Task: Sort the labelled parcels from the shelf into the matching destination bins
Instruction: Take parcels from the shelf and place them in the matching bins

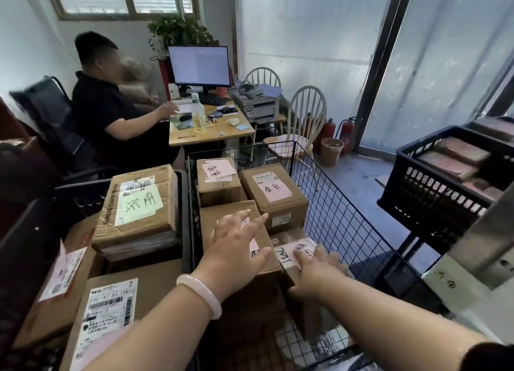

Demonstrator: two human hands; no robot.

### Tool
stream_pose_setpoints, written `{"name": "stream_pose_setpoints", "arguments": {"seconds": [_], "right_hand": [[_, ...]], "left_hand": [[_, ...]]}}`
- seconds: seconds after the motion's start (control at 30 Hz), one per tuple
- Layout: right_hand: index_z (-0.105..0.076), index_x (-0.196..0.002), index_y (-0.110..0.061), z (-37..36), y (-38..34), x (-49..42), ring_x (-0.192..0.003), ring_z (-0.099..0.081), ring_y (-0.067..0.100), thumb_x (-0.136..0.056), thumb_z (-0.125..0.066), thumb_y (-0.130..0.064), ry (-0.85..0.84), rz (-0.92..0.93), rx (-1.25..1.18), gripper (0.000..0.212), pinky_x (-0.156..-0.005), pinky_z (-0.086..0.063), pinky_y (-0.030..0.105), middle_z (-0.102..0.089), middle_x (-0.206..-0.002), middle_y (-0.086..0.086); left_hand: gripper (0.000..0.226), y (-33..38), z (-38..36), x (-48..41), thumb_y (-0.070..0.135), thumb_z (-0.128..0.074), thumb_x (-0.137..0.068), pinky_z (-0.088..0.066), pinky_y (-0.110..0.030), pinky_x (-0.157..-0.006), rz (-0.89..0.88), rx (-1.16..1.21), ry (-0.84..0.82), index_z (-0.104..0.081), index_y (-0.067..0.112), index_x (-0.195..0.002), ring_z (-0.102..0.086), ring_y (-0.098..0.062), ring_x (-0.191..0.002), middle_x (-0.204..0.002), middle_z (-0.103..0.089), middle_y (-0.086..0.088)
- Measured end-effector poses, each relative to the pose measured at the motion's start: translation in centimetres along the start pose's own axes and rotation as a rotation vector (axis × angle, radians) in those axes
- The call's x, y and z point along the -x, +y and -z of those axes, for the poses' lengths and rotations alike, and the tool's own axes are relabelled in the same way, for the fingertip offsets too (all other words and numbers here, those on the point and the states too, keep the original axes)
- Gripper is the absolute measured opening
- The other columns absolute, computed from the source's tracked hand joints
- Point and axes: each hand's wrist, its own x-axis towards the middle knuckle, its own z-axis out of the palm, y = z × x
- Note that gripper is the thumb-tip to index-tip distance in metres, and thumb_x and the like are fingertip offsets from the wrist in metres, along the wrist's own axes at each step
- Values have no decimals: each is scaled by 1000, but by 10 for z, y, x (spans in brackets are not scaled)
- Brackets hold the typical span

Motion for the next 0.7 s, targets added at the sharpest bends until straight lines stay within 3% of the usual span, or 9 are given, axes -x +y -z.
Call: {"name": "stream_pose_setpoints", "arguments": {"seconds": [0.1,0.2,0.3,0.37,0.5,0.7], "right_hand": [[4,-152,-45,-15,4,-6,-143,-9,45,-76,-72,-53,-173,50,-35,107,-110,-32,56,16,-161,4],[17,-145,-51,-19,11,-7,-148,-6,41,-71,-80,-50,-324,80,-65,122,-108,-40,51,36,-155,-2],[19,-144,-51,-14,13,-5,-148,-3,40,-66,-80,-56,-321,99,23,127,-111,-36,52,32,-157,0],[13,-149,-48,-6,13,-3,-148,-5,38,-69,-76,-58,-222,132,120,121,-115,-26,55,16,-163,3],[-8,-155,-37,16,17,14,-147,-18,28,-76,-65,-65,119,232,109,101,-118,-24,47,-15,-163,1],[-4,-155,-36,32,32,73,-150,-6,17,-80,-54,-72,447,231,-48,96,-119,-7,35,-10,-164,-4]], "left_hand": [[65,-2,-4,2,52,-53,-93,-12,-48,-121,9,22,-6,-25,45,-151,-8,-16,-147,-160,-19,7],[65,-3,-8,4,52,-53,-93,-11,-47,-122,16,24,-20,-24,46,-151,-6,-16,-148,-161,-18,7],[65,-3,-8,6,53,-52,-93,-11,-47,-121,9,2,-21,-23,47,-151,-5,-16,-148,-161,-17,7],[66,-1,-8,8,54,-52,-93,-11,-48,-121,2,-15,-22,-22,47,-152,-5,-16,-149,-162,-16,7],[68,5,-4,12,57,-50,-93,-7,-50,-122,-41,-57,-32,-18,48,-152,-2,-15,-150,-163,-11,10],[71,27,-5,28,60,-46,-94,1,-42,-121,-139,-117,-51,-11,44,-154,3,-14,-151,-165,-2,12]]}}
